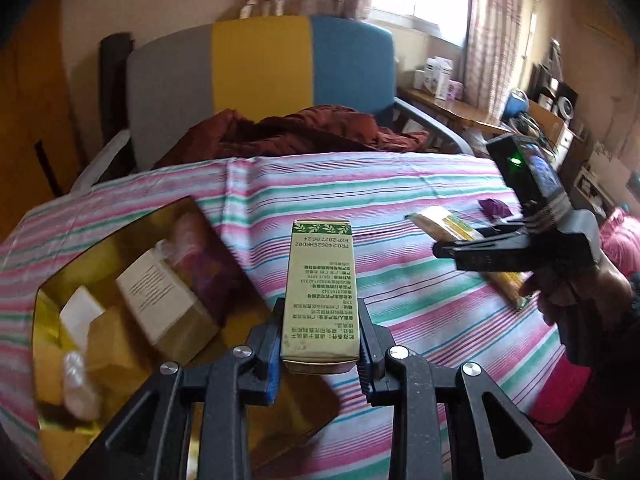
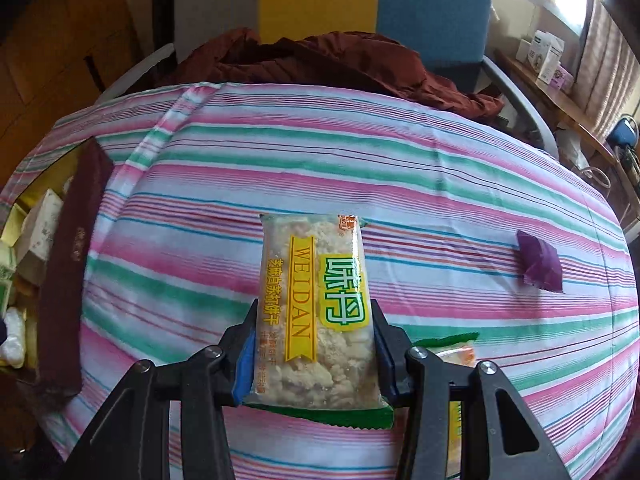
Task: Organize objects
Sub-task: 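Carry the box and packet into the gold tray and open both grippers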
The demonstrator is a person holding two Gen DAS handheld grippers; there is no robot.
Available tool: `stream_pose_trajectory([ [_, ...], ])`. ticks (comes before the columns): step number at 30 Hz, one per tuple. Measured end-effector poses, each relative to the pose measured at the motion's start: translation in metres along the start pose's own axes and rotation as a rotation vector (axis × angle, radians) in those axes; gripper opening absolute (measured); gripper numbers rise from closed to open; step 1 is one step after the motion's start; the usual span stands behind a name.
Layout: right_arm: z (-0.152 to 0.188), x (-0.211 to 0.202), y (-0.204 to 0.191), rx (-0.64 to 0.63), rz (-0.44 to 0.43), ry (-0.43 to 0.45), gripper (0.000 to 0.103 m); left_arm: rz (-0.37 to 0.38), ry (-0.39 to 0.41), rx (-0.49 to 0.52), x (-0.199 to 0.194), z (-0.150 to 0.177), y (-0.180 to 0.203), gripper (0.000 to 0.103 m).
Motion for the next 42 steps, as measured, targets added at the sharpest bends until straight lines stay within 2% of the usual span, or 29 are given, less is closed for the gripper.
stream_pose_trajectory([
  [9, 0.009, -0.047, -0.092, -0.094, -0.115, 0.086, 0.048, -0.032, 0.038, -0.174, -0.03, 0.023, -0.076, 0.03],
  [14, 0.018, -0.069, -0.145, -0.132, -0.208, 0.132, 0.048, -0.063, 0.06, -0.275, -0.046, 0.042, -0.125, 0.03],
  [19, 0.028, -0.078, -0.196, -0.194, -0.276, 0.147, 0.048, -0.097, 0.072, -0.364, -0.064, 0.07, -0.169, 0.03],
  [23, 0.038, -0.076, -0.235, -0.254, -0.3, 0.143, 0.048, -0.09, 0.074, -0.432, -0.073, 0.089, -0.191, 0.03],
  [26, 0.045, -0.07, -0.259, -0.289, -0.317, 0.122, 0.048, -0.074, 0.075, -0.472, -0.076, 0.099, -0.202, 0.03],
  [30, 0.052, -0.059, -0.275, -0.334, -0.279, 0.11, 0.048, -0.039, 0.076, -0.491, -0.078, 0.107, -0.204, 0.03],
  [39, 0.045, -0.054, -0.275, -0.35, -0.249, 0.113, 0.048, 0.031, 0.073, -0.457, -0.07, 0.091, -0.186, 0.03],
  [42, 0.043, -0.049, -0.271, -0.335, -0.241, 0.104, 0.052, 0.039, 0.061, -0.442, -0.064, 0.086, -0.178, 0.03],
])
Point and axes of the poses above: each gripper's, at about its wrist camera, not at the fingertips, and x roughly the way its jaws point, y to its right, z to its underside, the point moved 7 cm from there along x, roughly the way its jaws point, and after that the axes turned 11 degrees about -y, right-handed, at the moved point
